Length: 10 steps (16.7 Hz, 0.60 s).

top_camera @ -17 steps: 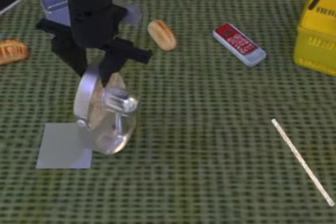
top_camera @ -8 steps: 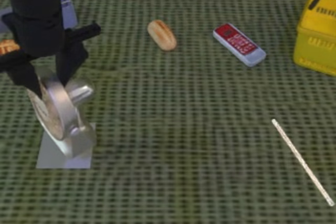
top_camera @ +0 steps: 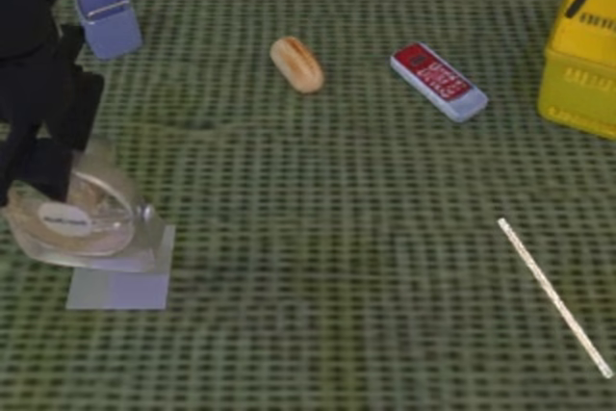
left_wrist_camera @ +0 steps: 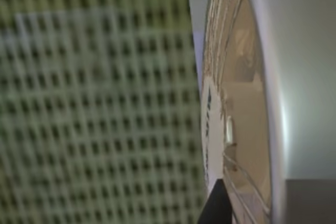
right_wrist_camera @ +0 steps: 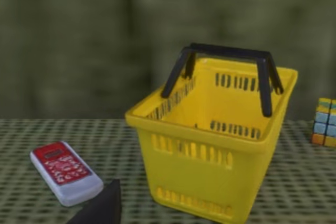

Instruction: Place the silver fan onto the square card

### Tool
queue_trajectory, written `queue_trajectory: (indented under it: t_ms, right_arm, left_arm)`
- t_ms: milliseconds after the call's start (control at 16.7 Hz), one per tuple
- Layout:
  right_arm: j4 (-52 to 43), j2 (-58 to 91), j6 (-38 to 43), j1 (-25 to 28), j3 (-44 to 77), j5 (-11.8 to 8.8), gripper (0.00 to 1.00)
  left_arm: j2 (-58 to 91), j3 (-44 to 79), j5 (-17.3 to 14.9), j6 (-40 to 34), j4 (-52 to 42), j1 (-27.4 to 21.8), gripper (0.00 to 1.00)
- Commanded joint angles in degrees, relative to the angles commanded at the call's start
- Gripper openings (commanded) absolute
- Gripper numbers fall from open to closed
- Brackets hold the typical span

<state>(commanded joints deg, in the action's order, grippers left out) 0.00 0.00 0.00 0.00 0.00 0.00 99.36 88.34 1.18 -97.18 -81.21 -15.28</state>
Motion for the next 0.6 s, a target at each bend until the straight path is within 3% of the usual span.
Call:
queue_trajectory:
  t_ms: [240, 600]
  right_arm:
    - [0.0, 0.0, 0.0, 0.0, 0.0, 0.0, 1.0]
    - [0.0, 0.0, 0.0, 0.0, 0.0, 0.0, 1.0]
  left_arm:
    - [-1.4, -1.9, -1.4, -5.9, 1.9, 1.0, 0.0]
    - [-1.2, -2.0, -1.3, -5.7, 2.0, 0.7, 0.0]
